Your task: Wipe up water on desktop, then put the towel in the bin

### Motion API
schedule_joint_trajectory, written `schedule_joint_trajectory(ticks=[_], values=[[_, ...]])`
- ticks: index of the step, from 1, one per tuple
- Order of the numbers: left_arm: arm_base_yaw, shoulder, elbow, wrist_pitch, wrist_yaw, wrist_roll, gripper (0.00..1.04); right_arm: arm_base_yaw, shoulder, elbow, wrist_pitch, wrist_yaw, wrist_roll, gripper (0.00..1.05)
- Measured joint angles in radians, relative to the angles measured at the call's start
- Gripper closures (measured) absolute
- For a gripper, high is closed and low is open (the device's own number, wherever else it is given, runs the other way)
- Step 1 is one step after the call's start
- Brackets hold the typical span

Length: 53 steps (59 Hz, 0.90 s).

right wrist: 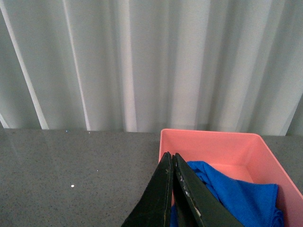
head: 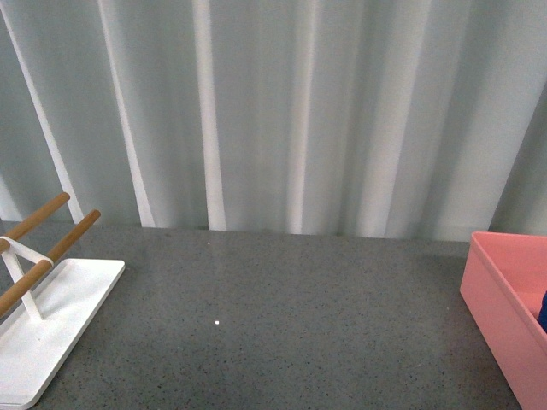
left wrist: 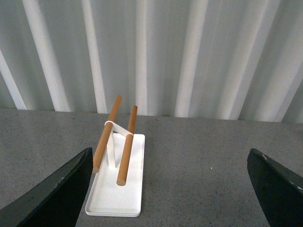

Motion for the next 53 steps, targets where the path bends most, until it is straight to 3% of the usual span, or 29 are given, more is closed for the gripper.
schedule_joint_trajectory(ticks=[12,16,26,32,36,53], values=[[0.0,0.0,0.0,0.0,0.0,0.0,0.07,0.0,-0.055,0.0,-0.055,0.0,0.0,1.01],[0.0,0.0,0.0,0.0,-0.001,0.0,0.07,0.0,-0.179,0.0,-0.211,0.0,0.001,1.01],[0.0,0.0,0.0,0.0,0.0,0.0,0.07,0.0,-0.214,0.0,-0.22,0.001,0.001,1.01],[0.0,0.0,0.0,0.0,0.0,0.0,0.07,0.0,-0.214,0.0,-0.22,0.0,0.001,0.81],[0.0,0.0,0.0,0.0,0.0,0.0,0.07,0.0,-0.214,0.0,-0.22,0.001,0.001,0.61],[0.0,0.0,0.0,0.0,0.0,0.0,0.07,0.0,-0.214,0.0,-0.22,0.0,0.002,0.05]])
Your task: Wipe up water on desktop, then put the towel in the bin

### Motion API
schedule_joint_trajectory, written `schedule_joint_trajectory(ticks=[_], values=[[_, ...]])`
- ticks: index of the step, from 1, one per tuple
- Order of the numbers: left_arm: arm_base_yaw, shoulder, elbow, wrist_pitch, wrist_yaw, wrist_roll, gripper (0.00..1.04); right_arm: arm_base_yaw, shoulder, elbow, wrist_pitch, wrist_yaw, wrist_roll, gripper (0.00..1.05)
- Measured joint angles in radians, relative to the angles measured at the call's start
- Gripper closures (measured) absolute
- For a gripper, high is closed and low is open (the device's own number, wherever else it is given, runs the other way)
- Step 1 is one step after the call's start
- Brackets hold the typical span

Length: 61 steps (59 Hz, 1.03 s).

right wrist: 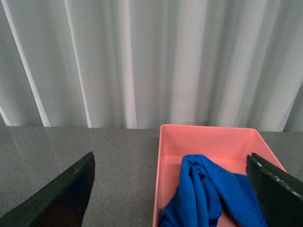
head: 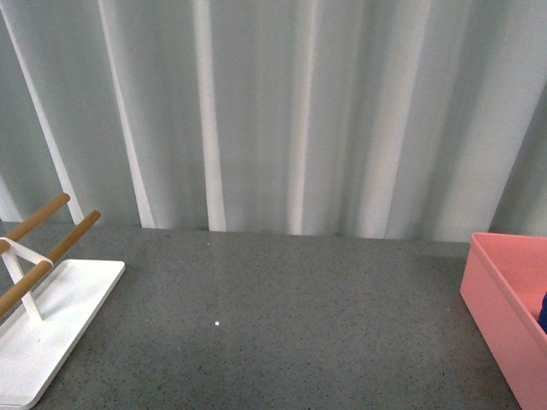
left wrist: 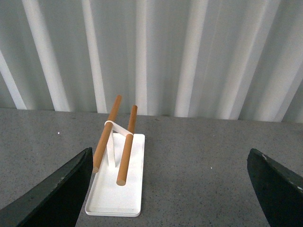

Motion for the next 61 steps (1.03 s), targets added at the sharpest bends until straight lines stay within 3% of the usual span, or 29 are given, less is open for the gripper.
schedule_joint_trajectory(ticks=[61], values=[[0.0,0.0,0.0,0.0,0.0,0.0,0.07,0.0,0.0,0.0,0.0,0.0,0.002,0.07]])
